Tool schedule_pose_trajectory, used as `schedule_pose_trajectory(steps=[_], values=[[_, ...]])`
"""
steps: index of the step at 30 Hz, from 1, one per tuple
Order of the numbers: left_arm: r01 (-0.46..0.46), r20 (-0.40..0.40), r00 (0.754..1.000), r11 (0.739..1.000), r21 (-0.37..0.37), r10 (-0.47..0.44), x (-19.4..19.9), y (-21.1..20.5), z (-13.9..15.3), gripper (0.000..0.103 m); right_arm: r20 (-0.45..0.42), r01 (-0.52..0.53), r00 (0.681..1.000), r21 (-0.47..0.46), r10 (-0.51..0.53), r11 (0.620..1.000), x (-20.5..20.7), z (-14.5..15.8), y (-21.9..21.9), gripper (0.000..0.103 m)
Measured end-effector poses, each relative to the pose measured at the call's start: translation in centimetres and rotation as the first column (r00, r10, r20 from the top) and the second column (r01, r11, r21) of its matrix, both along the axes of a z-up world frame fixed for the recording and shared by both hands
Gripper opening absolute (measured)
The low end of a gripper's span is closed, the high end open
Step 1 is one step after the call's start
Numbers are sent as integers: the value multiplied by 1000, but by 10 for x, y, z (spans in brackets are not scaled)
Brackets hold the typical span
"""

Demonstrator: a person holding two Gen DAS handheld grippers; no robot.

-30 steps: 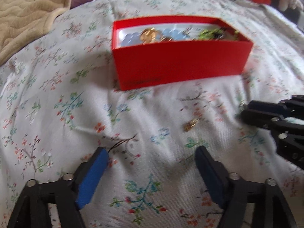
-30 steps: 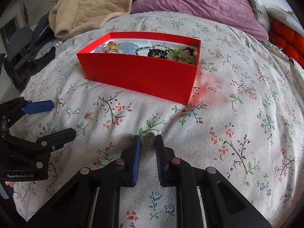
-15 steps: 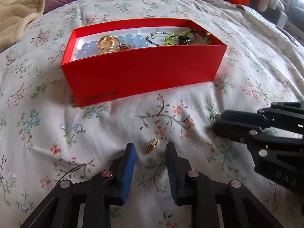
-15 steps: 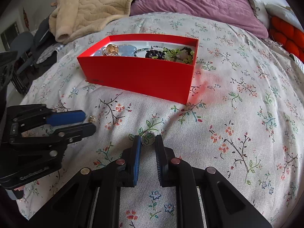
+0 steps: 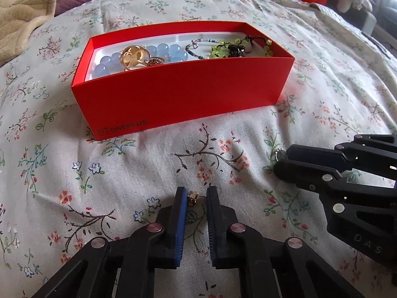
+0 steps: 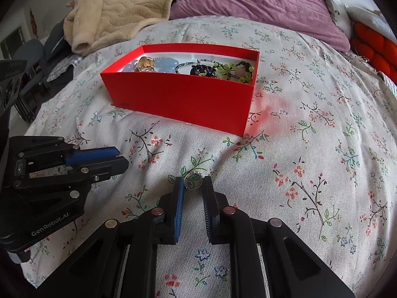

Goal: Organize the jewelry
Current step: 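Carry the gold earring with the left tool while the right carries the silver ring to the box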

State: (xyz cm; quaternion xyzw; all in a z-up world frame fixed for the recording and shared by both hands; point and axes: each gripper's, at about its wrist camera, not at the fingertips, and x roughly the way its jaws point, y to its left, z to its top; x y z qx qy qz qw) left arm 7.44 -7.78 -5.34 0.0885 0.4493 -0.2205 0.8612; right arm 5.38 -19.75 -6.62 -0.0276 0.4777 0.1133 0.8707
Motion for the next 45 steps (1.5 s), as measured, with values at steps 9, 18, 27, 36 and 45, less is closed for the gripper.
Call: schedule_pose_trajectory(steps=[9,18,27,36,45], values=[[-24,-4,1000,1000,7,24,2,9,5,10,11,0,1000,-60,1,998,-3,3,9,16],[-54,-9,999,998,-15,53,5,19,17,10,7,17,1000,-85,-17,996,-3,10,13,16],[-79,4,997,994,-77,79,13,32,41,10,43,16,999,-94,-12,995,3,41,18,16],[-126,9,992,977,-169,130,33,48,63,10,88,41,995,-27,-39,999,28,86,15,16],[-107,34,993,972,-210,117,61,30,81,10,54,76,996,15,-76,997,66,93,11,16]])
